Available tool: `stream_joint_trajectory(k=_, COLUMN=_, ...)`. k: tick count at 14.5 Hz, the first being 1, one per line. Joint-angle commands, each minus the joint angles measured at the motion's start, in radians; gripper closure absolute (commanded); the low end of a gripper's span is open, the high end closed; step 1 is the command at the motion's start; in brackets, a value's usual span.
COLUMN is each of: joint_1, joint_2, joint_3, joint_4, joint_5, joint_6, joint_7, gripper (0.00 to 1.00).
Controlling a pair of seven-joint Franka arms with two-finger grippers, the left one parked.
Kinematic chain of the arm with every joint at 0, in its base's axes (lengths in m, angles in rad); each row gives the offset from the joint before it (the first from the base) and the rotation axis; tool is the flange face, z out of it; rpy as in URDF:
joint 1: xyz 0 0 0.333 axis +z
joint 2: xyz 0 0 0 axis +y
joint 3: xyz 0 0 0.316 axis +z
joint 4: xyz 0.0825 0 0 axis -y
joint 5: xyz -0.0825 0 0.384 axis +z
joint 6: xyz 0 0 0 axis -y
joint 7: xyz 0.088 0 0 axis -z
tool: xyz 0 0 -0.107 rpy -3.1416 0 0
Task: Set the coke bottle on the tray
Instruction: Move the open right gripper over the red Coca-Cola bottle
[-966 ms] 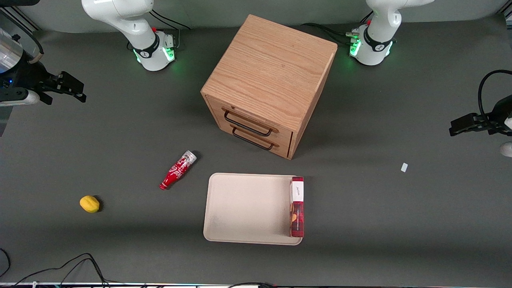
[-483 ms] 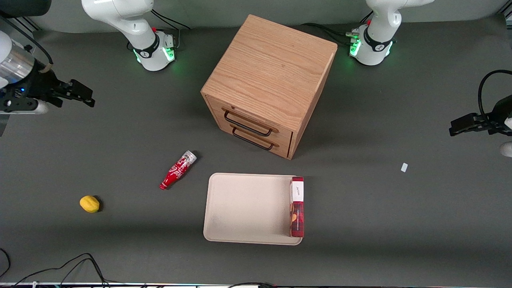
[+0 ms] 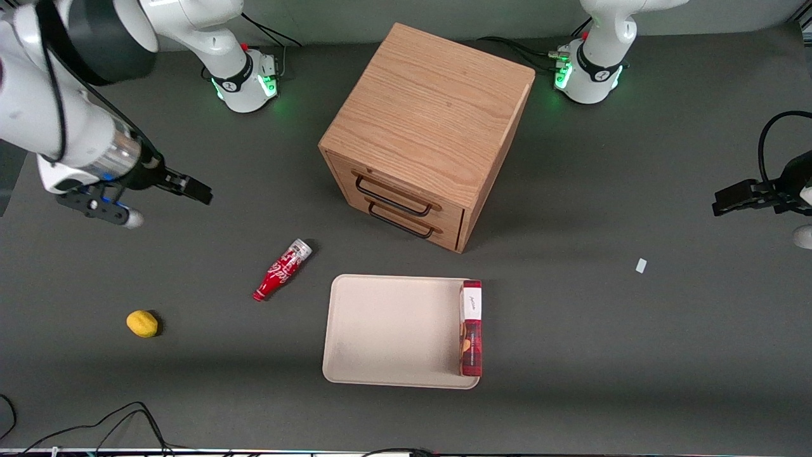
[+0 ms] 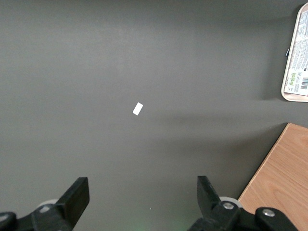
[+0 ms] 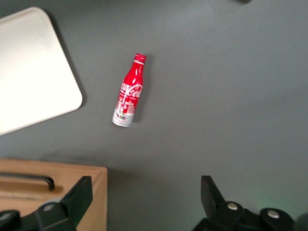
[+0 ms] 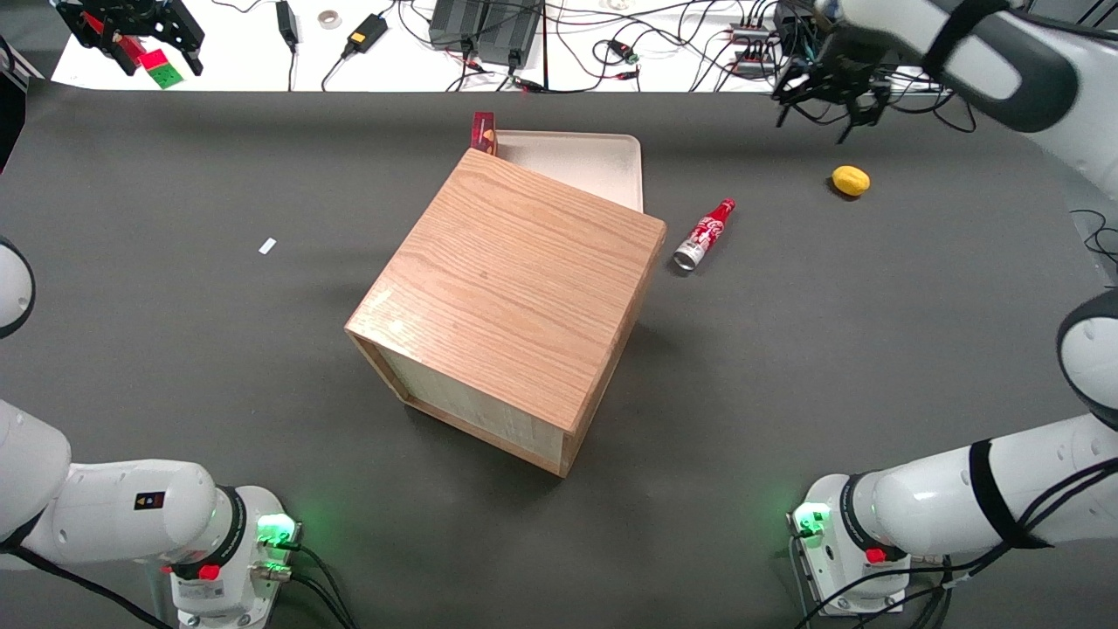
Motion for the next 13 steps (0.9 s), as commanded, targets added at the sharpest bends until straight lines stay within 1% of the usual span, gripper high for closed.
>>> stream_joint_trajectory(k=1, joint_1=-0.001, joint_2=0.050, joint_3=0.021, joint_4=-0.032, joint_5=0.022, joint_6=0.097, joint_7=0.139, gripper=0.00)
stream_joint_trajectory(k=4, joint_1=-0.001, joint_2=0.108, joint_3=0.023, joint_4=-0.087, joint_5=0.022, joint_6=0.217, joint_7=0.217, gripper=0.00)
stream_joint_trajectory(k=7, joint_1=0.004, joint_2=0.208, joint_3=0.023, joint_4=-0.096, joint_5=0.020, joint_6=0.314, joint_7=0.312, gripper=0.00)
stream_joint_trajectory(k=12, joint_1=0.038, joint_2=0.317, joint_3=0.025, joint_4=-0.227, joint_5=0.008, joint_6=0.609, joint_7=0.416, gripper=0.00)
stream_joint_trajectory(k=13, joint_1=0.047, joint_2=0.337, joint_3=0.025, joint_4=-0.236, joint_5=0.008, joint_6=0.643, joint_7=0.426, gripper=0.00)
